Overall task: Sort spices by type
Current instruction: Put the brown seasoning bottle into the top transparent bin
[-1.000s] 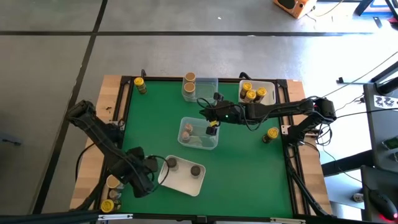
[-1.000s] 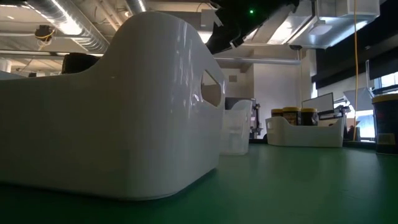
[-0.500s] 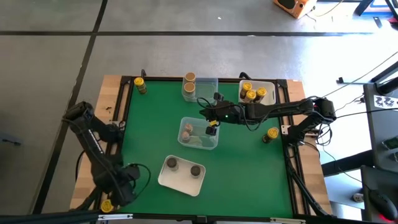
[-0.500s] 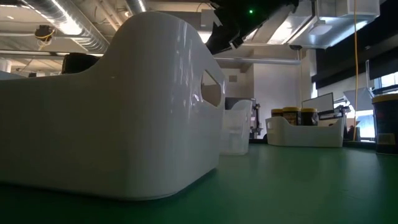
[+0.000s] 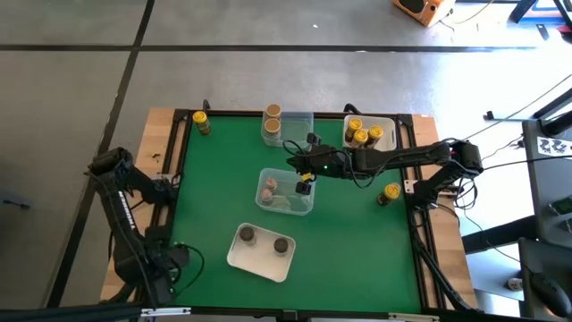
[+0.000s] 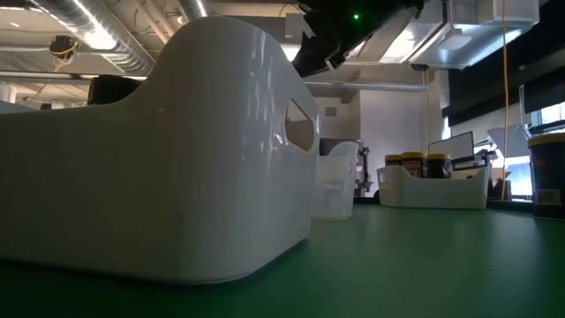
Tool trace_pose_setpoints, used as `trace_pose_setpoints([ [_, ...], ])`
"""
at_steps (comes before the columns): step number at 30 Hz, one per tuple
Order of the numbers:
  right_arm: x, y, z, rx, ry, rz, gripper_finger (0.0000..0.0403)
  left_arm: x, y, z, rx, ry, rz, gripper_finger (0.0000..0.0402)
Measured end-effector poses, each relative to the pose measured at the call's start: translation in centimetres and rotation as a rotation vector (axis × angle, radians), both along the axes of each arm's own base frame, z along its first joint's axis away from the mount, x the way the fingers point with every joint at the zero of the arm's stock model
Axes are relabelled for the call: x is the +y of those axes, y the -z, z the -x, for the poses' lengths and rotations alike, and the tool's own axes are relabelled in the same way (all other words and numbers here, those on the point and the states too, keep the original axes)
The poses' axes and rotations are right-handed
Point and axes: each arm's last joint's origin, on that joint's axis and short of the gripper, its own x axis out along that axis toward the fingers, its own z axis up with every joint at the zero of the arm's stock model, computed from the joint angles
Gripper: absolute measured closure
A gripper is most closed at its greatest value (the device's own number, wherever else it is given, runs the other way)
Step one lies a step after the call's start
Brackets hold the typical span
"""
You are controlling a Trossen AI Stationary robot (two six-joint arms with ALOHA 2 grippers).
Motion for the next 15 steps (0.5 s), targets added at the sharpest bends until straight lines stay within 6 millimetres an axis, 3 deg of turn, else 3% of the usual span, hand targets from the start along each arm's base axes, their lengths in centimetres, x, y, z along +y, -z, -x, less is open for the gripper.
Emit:
trace_pose_setpoints([
  [15,0.0,0.0,0.0,-0.001,0.0,0.0,0.0382,-1.2,2.6,1.1,0.034,0.06,-0.11,0.002],
])
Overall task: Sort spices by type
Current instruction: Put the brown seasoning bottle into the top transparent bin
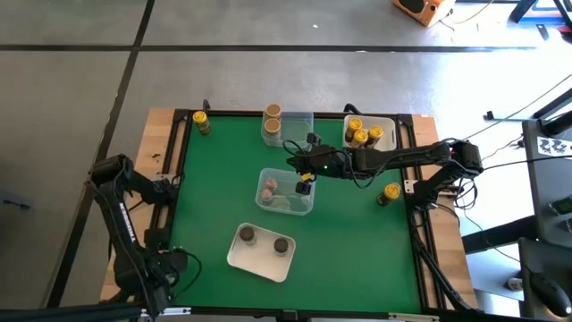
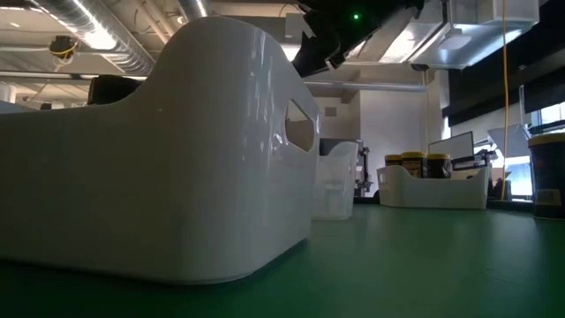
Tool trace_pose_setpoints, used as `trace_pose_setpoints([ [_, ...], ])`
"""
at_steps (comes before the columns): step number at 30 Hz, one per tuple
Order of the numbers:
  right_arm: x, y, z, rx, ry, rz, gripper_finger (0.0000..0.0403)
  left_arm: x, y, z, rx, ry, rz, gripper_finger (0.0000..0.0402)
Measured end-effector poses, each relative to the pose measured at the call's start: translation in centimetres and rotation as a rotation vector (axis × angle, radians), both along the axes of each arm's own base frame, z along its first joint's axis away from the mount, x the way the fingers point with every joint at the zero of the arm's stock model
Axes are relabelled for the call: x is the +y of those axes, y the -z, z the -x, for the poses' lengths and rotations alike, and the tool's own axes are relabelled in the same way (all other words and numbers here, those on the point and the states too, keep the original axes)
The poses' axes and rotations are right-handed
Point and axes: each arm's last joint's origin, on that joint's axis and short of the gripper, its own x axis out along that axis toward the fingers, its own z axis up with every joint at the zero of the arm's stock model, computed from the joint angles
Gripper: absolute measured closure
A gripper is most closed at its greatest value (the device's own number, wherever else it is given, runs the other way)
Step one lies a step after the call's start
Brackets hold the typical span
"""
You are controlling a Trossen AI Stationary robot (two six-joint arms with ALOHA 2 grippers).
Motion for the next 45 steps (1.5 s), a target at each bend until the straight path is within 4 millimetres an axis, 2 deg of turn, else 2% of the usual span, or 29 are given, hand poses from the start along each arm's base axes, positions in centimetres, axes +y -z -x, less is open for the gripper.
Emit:
trace_pose_setpoints([
  [10,0.0,0.0,0.0,-0.001,0.0,0.0,0.0382,0.1,3.3,0.6,-0.015,-0.037,0.015,0.0021],
  [14,0.0,0.0,0.0,-0.001,0.0,0.0,0.0382,0.2,3.5,0.5,-0.013,-0.039,0.01,0.0046],
  [20,0.0,0.0,0.0,0.002,0.001,-0.002,0.0382,0.2,3.4,0.5,-0.025,-0.037,0.016,0.0124],
  [23,0.1,0.1,0.0,-0.002,0.003,-0.03,0.0382,0.3,3.3,0.3,-0.048,-0.03,0.0,0.0125],
  [27,0.6,0.1,0.2,0.02,-0.087,-0.075,0.0382,0.8,3.2,-0.4,-0.07,-0.064,-0.014,0.0125],
  [32,1.7,-1.7,2.8,0.086,-0.109,-0.067,0.0382,2.1,1.8,-2.1,-0.09,-0.156,-0.035,0.0125],
  [37,2.7,-3.6,5.7,0.12,-0.111,-0.09,0.0382,3.4,0.4,-4.4,-0.134,-0.164,-0.067,0.0126],
  [40,3.3,-4.2,6.8,0.133,-0.127,-0.106,0.0382,4.6,-0.6,-5.9,-0.151,-0.164,-0.099,0.0123],
  [45,3.8,-3.9,8.8,0.143,-0.297,-0.118,0.0382,6.3,-3.4,-8.5,-0.205,-0.174,-0.08,0.0125],
])
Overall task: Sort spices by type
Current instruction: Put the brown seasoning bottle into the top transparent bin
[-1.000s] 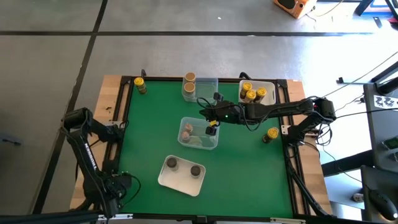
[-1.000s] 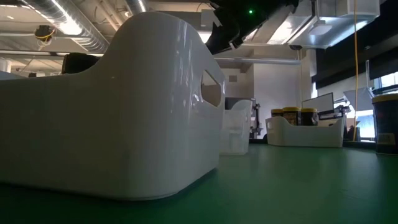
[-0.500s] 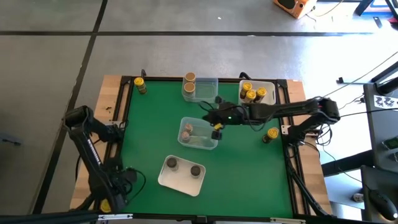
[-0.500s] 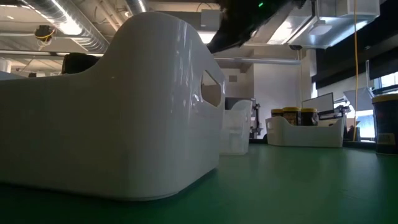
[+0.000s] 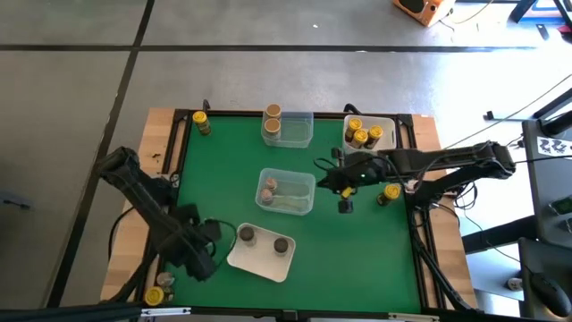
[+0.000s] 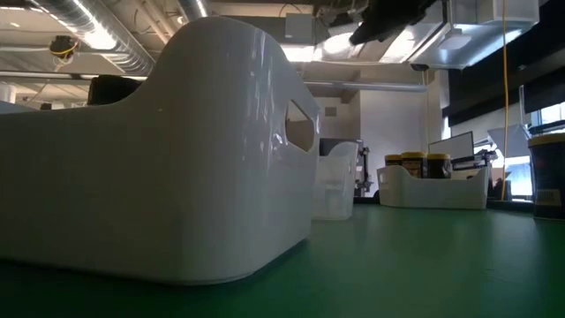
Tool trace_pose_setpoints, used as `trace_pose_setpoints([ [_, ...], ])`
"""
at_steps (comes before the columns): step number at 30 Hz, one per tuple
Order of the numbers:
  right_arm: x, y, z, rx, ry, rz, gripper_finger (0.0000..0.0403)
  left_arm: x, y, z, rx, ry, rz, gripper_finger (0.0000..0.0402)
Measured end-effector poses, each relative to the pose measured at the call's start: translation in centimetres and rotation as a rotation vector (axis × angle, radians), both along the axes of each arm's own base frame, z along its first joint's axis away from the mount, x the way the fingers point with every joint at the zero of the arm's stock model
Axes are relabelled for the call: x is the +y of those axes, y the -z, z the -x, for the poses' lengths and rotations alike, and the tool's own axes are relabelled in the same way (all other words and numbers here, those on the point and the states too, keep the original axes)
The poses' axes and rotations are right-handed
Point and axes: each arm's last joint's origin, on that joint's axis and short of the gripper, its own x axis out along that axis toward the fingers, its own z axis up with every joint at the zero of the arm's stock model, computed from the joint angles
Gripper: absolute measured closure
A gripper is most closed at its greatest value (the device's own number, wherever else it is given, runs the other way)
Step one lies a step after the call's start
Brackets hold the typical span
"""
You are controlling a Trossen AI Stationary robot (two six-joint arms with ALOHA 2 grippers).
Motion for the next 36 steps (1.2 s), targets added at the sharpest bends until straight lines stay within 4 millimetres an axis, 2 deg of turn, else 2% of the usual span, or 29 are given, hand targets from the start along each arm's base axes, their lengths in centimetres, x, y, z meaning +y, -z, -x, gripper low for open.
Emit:
trace_pose_setpoints([
  [8,-0.1,1.0,1.5,-0.089,-0.002,-0.025,0.0382,2.9,-4.6,-3.5,-0.165,0.036,-0.01,0.0124],
  [16,-0.1,3.7,1.3,-0.119,0.0,-0.025,0.0382,7.7,-7.6,-6.6,-0.29,0.052,-0.098,0.0125],
  [23,-0.2,5.3,1.4,-0.136,0.017,0.008,0.0382,13.4,-8.0,-9.8,-0.354,0.056,-0.137,0.0125],
  [29,-0.3,4.4,0.9,-0.253,0.019,0.096,0.0382,19.3,-8.1,-12.1,-0.42,0.065,-0.199,0.0124],
  [36,-1.3,3.5,0.6,-0.333,0.112,0.203,0.0382,26.6,-6.5,-13.8,-0.371,0.032,-0.28,0.0124],
])
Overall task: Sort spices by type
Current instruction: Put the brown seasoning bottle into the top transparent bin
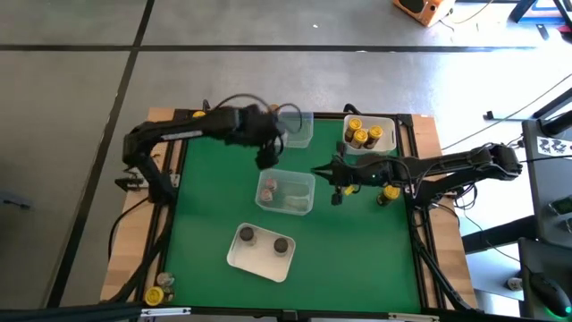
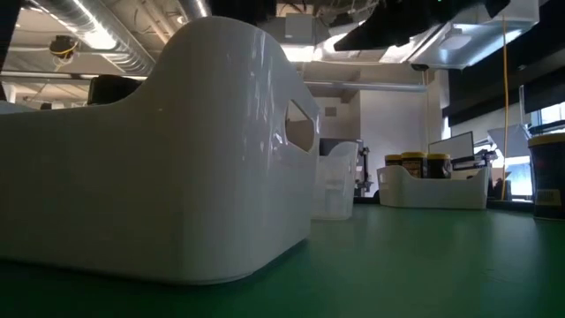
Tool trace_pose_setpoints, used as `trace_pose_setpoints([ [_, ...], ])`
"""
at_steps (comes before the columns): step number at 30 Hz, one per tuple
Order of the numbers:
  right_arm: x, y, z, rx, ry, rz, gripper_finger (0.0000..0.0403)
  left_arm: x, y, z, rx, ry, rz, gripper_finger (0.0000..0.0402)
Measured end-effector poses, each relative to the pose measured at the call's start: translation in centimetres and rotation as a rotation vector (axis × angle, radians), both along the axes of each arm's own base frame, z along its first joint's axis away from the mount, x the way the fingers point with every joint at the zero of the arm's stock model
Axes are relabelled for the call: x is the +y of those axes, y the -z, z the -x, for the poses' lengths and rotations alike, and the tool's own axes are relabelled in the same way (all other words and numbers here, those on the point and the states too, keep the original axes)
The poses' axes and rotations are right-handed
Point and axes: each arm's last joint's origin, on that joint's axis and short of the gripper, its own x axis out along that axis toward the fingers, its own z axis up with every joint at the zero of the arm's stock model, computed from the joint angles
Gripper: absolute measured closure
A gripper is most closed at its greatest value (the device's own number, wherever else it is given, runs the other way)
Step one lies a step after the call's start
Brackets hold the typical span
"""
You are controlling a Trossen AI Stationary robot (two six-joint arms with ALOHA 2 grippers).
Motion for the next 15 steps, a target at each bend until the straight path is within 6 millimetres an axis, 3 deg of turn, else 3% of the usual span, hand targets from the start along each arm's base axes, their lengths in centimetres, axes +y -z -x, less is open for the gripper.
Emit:
trace_pose_setpoints([
  [5,-1.5,-0.7,-0.2,-0.076,0.058,-0.004,0.0382,3.8,1.3,-1.6,0.067,-0.005,-0.023,0.0124],
  [15,-3.8,-1.5,-0.1,-0.14,0.137,0.039,0.0382,8.7,4.0,-5.1,0.138,0.0,-0.012,0.0124],
])
